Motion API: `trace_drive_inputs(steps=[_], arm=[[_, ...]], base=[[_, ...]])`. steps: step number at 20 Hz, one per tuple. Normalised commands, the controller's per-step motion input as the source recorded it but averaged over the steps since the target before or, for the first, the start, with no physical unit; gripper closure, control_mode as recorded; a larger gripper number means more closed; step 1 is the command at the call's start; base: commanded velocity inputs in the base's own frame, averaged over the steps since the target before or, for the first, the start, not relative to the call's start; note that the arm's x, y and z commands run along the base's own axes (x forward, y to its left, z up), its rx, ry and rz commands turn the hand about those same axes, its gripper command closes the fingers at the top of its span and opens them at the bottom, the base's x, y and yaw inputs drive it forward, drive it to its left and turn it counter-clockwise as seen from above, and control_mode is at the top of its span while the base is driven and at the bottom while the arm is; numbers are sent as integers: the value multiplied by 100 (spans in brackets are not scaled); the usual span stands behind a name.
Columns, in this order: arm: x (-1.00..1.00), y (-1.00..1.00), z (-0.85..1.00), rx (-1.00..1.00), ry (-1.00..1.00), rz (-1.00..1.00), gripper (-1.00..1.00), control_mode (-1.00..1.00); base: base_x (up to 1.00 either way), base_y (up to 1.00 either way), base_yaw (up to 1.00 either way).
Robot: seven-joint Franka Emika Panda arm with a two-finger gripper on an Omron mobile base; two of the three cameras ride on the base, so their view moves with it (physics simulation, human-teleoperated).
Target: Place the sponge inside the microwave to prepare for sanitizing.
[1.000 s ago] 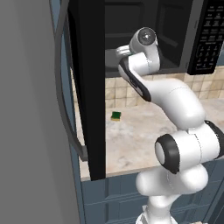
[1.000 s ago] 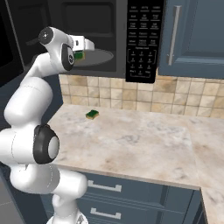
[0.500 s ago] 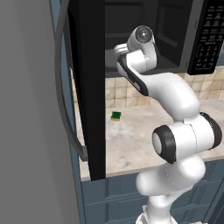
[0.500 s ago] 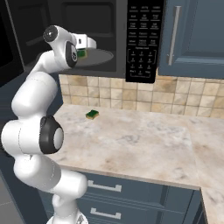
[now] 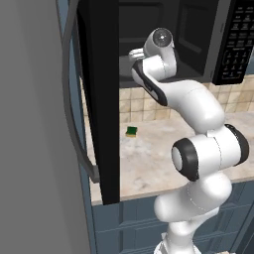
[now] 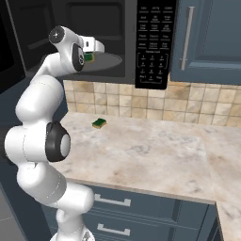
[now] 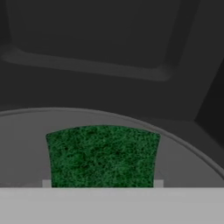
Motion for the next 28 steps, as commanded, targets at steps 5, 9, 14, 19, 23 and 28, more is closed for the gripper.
trace_drive_inputs(steps=[5, 9, 14, 19, 23, 28], arm=[[11, 0, -21, 2, 0, 0, -100, -100], [3, 0, -5, 0, 0, 0, -100, -100], [0, 0, 3, -1, 0, 0, -100, -100], [0, 0, 32, -9, 0, 0, -100, -100], [-18, 0, 54, -7, 0, 0, -100, -100], [-62, -1, 19, -1, 0, 0, -100, -100]], base=[[0, 0, 0], [0, 0, 0], [0, 0, 0], [0, 0, 0], [0, 0, 0], [0, 0, 0]])
